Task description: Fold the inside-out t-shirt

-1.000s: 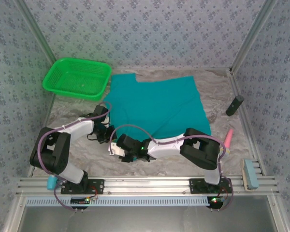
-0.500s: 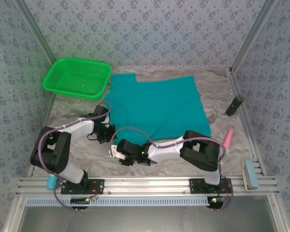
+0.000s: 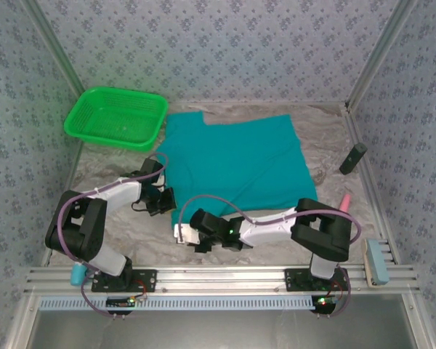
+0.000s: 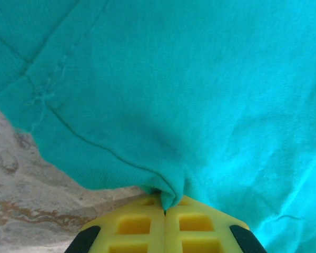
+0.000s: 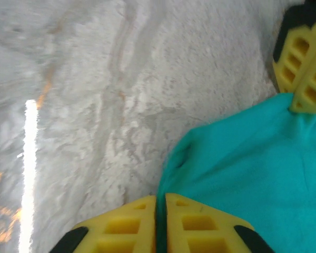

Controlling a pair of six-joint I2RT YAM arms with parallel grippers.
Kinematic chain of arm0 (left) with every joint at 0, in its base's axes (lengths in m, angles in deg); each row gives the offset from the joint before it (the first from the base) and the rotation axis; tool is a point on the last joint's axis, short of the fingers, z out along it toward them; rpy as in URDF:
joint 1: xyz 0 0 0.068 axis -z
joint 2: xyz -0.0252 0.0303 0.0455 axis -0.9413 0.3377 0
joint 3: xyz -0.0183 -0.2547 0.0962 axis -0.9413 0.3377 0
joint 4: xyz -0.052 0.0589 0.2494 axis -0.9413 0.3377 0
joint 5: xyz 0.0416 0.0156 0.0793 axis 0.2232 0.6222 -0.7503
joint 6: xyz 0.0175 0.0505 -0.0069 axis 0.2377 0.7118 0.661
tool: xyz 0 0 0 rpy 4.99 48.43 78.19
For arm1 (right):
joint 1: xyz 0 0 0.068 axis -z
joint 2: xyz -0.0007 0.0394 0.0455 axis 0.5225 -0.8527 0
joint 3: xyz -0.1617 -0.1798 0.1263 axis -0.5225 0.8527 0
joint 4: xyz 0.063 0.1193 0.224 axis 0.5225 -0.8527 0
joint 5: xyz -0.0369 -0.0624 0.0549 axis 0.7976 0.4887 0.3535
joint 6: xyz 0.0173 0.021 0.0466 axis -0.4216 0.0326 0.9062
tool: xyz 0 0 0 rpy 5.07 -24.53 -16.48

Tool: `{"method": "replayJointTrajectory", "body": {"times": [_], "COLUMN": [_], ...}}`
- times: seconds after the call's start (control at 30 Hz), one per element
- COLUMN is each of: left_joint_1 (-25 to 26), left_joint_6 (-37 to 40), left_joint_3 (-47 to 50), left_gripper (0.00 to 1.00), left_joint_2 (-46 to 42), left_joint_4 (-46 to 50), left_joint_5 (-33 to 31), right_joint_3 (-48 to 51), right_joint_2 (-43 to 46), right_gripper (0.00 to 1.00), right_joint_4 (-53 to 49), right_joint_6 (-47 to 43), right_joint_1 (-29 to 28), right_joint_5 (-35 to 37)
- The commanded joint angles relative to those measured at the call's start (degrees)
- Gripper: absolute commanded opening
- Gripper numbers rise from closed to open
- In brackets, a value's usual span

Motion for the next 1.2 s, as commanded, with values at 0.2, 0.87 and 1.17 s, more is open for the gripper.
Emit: {"method": "replayJointTrajectory", "body": {"times": [0.2, 0.87, 1.17], "left_joint_1": [-0.8, -0.9, -1.2], "left_joint_6": [-1.2, -1.9, -1.8], "left_joint_3": [1.9, 4.8, 5.1], "left_gripper": [0.00, 0.00, 0.00], "left_joint_2": [2.7, -1.8, -2.1], "left_joint_4": [-2.0, -1.6, -1.8], "left_joint_5": [-2.4, -4.0, -4.0], "right_joint_3": [1.8, -7.1, -6.5], "right_joint_2": [1.6, -8.3, -8.8], "right_gripper": [0.20, 0.27, 0.26], "right_joint_4": [-1.9, 0.0, 0.9], "right_joint_6": [-4.9, 0.1, 1.8], "right_joint_1": [1.0, 0.4, 0.4], "right_joint_5": [-5.1, 4.8, 10.7]}}
